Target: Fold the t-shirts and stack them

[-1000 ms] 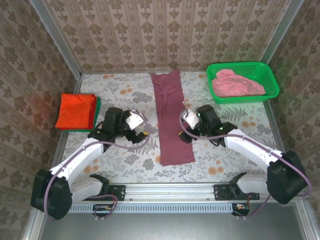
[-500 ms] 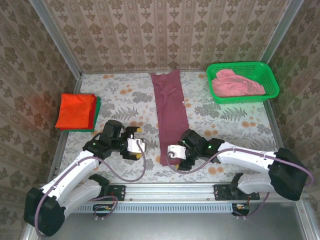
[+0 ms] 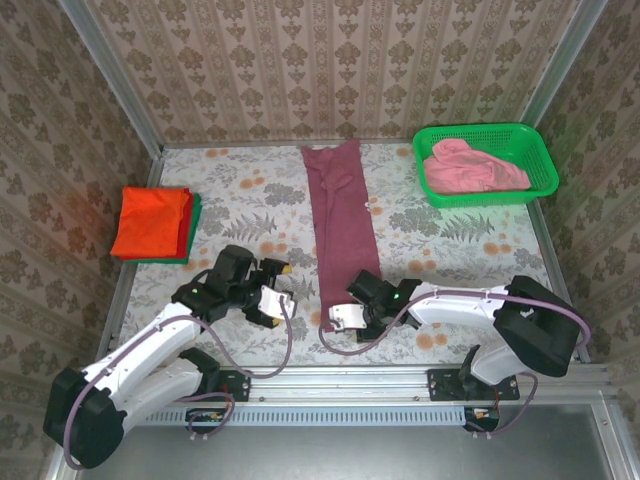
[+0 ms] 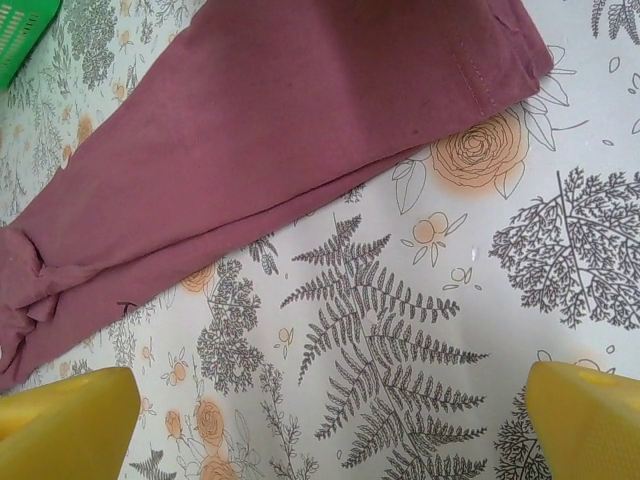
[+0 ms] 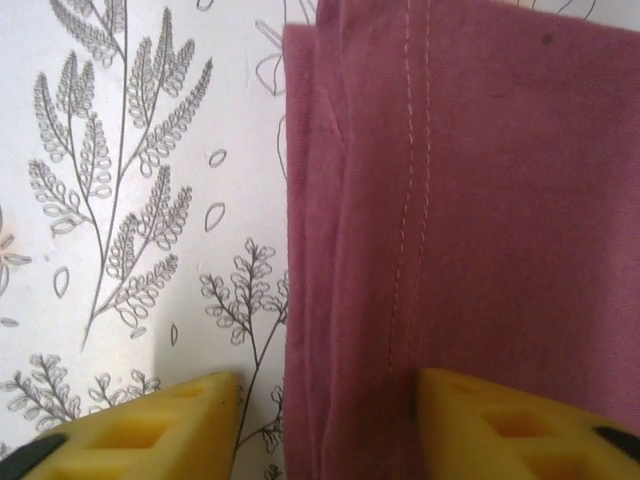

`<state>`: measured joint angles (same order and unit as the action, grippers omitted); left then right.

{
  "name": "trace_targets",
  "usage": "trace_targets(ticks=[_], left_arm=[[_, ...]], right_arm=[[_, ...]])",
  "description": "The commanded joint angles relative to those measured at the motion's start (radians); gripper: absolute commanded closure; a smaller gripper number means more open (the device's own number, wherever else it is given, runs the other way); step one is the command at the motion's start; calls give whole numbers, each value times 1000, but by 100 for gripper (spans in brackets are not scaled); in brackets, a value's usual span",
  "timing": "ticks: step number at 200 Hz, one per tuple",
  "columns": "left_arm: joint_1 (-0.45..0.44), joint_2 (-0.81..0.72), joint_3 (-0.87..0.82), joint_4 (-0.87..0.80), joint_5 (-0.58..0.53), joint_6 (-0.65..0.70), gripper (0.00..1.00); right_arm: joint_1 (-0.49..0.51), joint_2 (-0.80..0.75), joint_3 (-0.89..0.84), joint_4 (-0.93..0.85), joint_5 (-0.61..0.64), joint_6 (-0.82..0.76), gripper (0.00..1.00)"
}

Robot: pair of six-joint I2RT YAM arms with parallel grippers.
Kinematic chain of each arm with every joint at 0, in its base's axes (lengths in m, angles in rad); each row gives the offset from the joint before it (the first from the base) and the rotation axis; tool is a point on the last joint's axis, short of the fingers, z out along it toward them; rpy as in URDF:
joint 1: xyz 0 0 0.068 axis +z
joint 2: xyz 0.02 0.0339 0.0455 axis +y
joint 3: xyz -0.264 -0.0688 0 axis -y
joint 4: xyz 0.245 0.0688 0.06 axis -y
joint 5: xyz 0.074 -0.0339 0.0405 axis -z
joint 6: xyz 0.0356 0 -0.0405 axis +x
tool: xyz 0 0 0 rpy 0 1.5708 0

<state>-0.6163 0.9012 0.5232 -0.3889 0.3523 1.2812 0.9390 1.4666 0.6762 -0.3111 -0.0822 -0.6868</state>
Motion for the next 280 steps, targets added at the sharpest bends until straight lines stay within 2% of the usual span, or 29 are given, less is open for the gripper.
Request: trace_targets(ticks=[1, 22, 48, 82, 134, 183, 235, 280], left_arm=[[-19, 12, -9, 3, -1, 45, 0], [-25, 22, -15, 0, 3, 47, 0], [-26, 21, -24, 8, 5, 40, 0], [-26, 12, -34, 22, 23, 24, 0], [-23, -14, -45, 47, 86, -30, 0], [2, -29, -31, 68, 182, -104, 0], [3, -24, -15, 68, 159, -87, 0], [3, 31, 13, 84, 120, -63, 0]], right_arm=[[7, 42, 24, -5, 57, -23, 53], [10, 61, 23, 1, 83, -16, 55], [18, 83, 33, -31, 100, -16, 66], [32, 56, 32, -69, 100, -1, 100], [34, -65, 45, -109, 52, 59, 100], [7, -165, 82, -127, 43, 53, 100], [-78, -167, 178, -154, 35, -33, 100], [-166, -90, 281, -133, 30, -118, 100]])
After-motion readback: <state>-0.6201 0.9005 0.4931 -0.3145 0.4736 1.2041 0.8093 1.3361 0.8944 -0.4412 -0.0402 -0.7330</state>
